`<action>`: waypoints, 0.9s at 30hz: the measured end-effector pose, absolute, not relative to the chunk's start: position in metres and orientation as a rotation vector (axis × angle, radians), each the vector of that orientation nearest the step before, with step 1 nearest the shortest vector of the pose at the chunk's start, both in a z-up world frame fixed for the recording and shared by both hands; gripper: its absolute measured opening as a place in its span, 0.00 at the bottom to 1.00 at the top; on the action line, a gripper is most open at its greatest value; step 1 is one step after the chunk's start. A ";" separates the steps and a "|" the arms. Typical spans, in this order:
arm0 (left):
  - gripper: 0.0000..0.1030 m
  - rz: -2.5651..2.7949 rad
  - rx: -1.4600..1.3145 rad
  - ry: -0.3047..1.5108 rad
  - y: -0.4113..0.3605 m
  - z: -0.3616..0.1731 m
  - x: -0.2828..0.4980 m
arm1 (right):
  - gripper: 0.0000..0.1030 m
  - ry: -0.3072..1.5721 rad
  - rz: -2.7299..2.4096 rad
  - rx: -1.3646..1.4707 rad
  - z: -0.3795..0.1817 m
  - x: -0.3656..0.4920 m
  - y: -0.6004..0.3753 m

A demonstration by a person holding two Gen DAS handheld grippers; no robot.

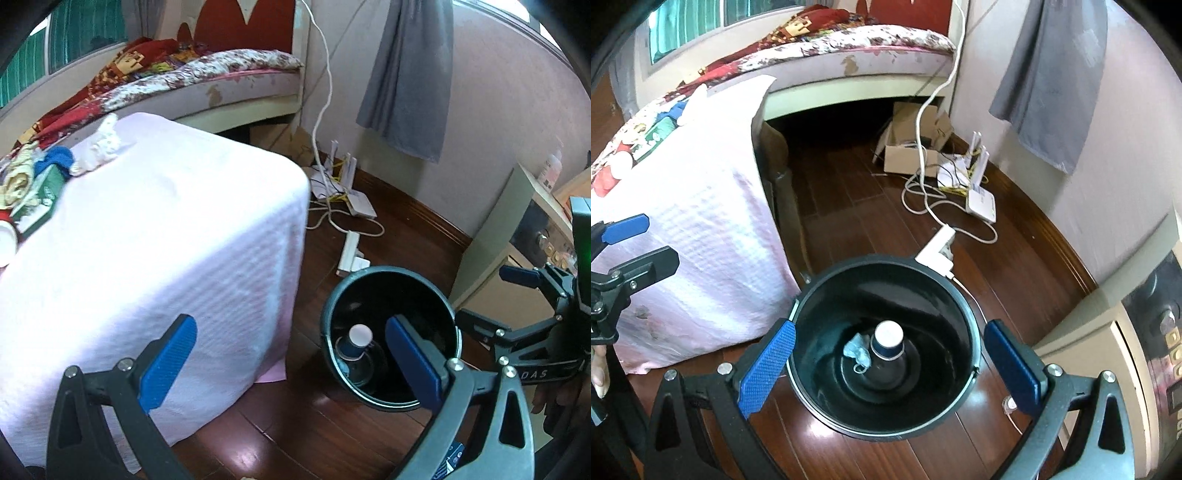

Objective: Collect trash
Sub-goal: 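Move both empty grippers back toward the trash on the table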

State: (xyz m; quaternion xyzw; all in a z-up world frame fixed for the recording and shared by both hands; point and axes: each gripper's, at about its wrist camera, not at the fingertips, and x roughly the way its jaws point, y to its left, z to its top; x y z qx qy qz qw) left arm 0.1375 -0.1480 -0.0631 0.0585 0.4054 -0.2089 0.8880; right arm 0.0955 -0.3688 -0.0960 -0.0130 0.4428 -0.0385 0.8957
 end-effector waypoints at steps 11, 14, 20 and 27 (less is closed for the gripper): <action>0.99 -0.343 0.076 0.762 -0.102 -0.031 0.128 | 1.00 0.827 0.011 -0.025 -0.063 0.113 -0.325; 0.99 -0.310 0.055 0.738 -0.082 -0.023 0.126 | 1.00 0.779 0.043 -0.032 -0.052 0.120 -0.309; 0.99 -0.217 0.027 0.699 -0.039 -0.012 0.126 | 1.00 0.703 0.113 -0.044 -0.032 0.135 -0.268; 0.99 -0.089 -0.022 0.679 0.027 -0.006 0.131 | 1.00 0.673 0.213 -0.053 -0.025 0.159 -0.213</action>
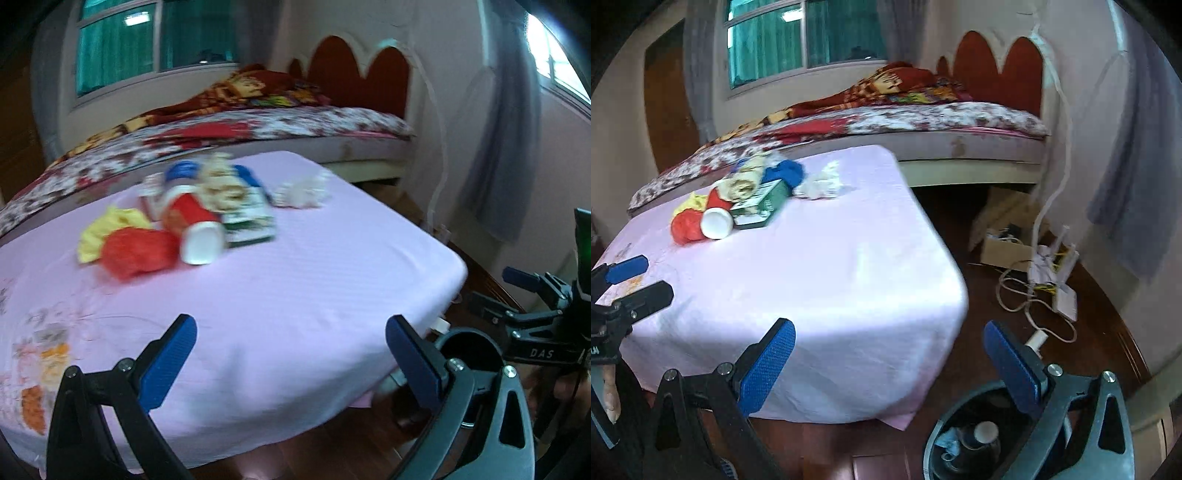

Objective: Collect trash
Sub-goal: 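Move both empty grippers back toward the trash on the table, then grasp the red plastic bag with the left gripper while the right gripper grasps the milk carton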

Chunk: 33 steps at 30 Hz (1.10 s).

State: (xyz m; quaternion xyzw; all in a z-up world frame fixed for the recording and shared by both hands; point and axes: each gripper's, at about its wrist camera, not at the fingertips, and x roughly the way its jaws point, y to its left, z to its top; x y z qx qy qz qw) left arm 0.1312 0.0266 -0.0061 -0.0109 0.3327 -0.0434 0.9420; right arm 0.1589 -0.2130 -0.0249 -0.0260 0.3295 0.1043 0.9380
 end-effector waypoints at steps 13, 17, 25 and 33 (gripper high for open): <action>0.88 0.119 -0.133 0.673 0.155 -0.010 0.157 | 1.00 0.647 0.382 -0.148 -0.008 0.212 -0.094; 0.87 0.128 -0.136 0.687 0.169 -0.018 0.175 | 0.91 0.665 0.422 -0.160 -0.013 0.243 -0.060; 0.86 0.100 -0.135 0.731 0.174 -0.036 0.209 | 0.85 0.706 0.456 -0.171 -0.021 0.291 -0.018; 0.86 0.081 -0.173 0.760 0.181 -0.045 0.238 | 0.75 0.753 0.466 -0.179 -0.033 0.323 0.003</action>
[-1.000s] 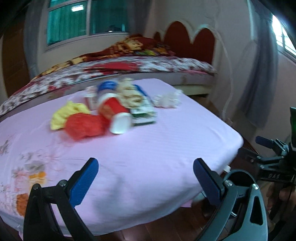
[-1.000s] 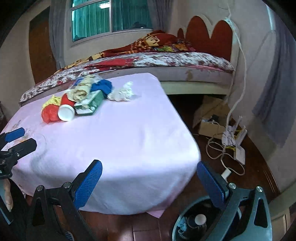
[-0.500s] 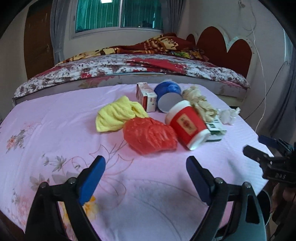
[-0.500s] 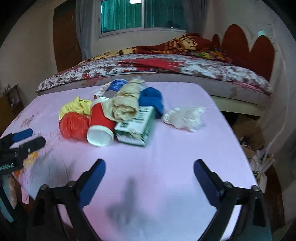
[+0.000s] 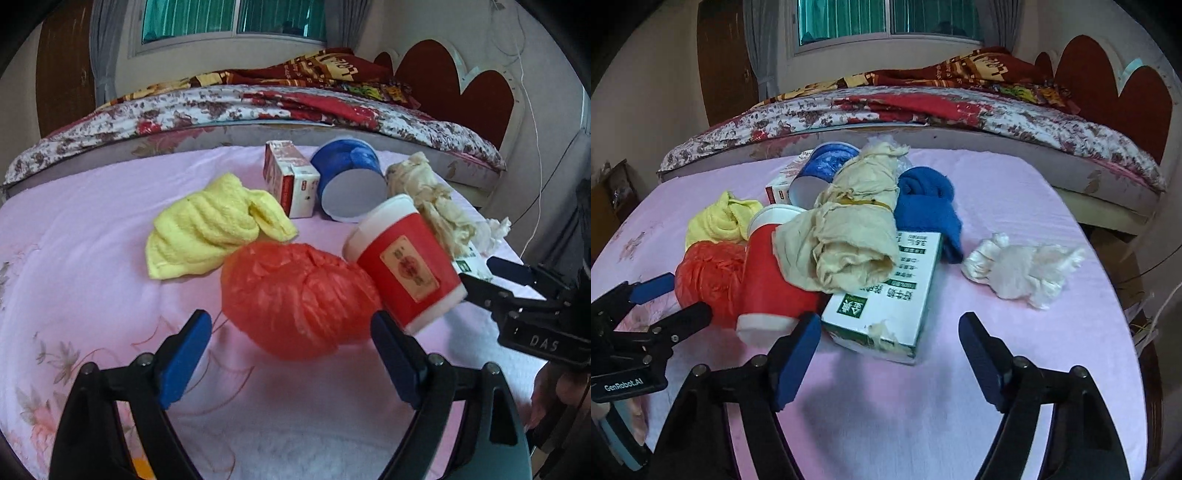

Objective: Collect trash
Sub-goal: 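Grasp the red plastic bag with the left gripper while the right gripper grasps the milk carton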

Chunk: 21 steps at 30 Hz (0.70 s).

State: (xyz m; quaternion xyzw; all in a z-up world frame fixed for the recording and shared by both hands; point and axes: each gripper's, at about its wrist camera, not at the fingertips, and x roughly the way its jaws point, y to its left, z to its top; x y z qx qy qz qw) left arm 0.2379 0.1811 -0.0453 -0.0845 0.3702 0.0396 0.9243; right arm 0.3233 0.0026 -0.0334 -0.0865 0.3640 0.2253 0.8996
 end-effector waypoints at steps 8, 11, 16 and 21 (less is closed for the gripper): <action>0.85 0.057 -0.179 0.797 0.178 -0.047 0.255 | 0.69 0.799 0.477 -0.185 -0.043 0.341 0.014; 0.64 0.028 -0.203 0.830 0.179 -0.052 0.260 | 0.60 0.794 0.473 -0.167 -0.042 0.341 0.010; 0.34 -0.002 -0.208 0.841 0.178 -0.051 0.253 | 0.57 0.789 0.476 -0.145 -0.040 0.331 -0.001; 0.31 0.003 -0.188 0.817 0.177 -0.044 0.232 | 0.56 0.772 0.476 -0.147 -0.036 0.311 -0.016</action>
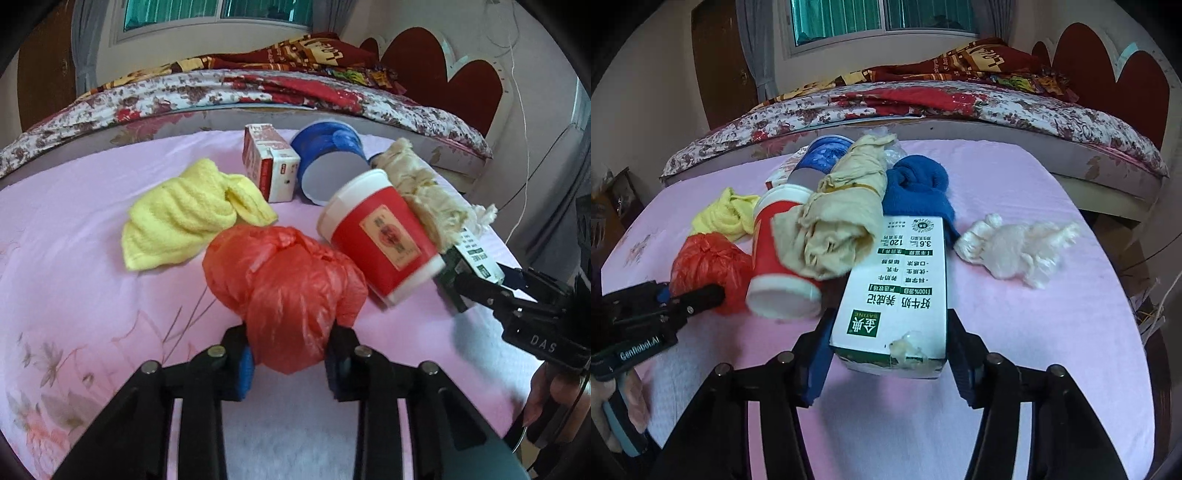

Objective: Collect trash
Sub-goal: 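Grasp the red plastic bag with the left gripper while the right gripper grasps the milk carton, then carry the red bag and milk carton over the bin and release both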

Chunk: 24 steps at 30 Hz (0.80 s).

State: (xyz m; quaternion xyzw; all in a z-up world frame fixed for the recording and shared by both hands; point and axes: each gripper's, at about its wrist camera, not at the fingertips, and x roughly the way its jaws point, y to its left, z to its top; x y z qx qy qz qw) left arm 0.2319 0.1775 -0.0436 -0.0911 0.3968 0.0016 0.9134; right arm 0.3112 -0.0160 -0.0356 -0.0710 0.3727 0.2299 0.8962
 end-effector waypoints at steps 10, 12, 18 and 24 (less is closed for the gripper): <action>0.30 0.006 -0.161 0.772 0.156 -0.029 0.190 | 0.55 0.726 0.468 -0.183 -0.028 0.256 -0.049; 0.30 0.001 -0.152 0.765 0.150 -0.027 0.185 | 0.55 0.717 0.468 -0.183 -0.026 0.246 -0.055; 0.29 -0.025 -0.125 0.746 0.130 -0.019 0.170 | 0.55 0.677 0.458 -0.191 -0.019 0.218 -0.071; 0.28 -0.047 -0.107 0.737 0.114 -0.014 0.162 | 0.54 0.638 0.440 -0.196 -0.010 0.200 -0.086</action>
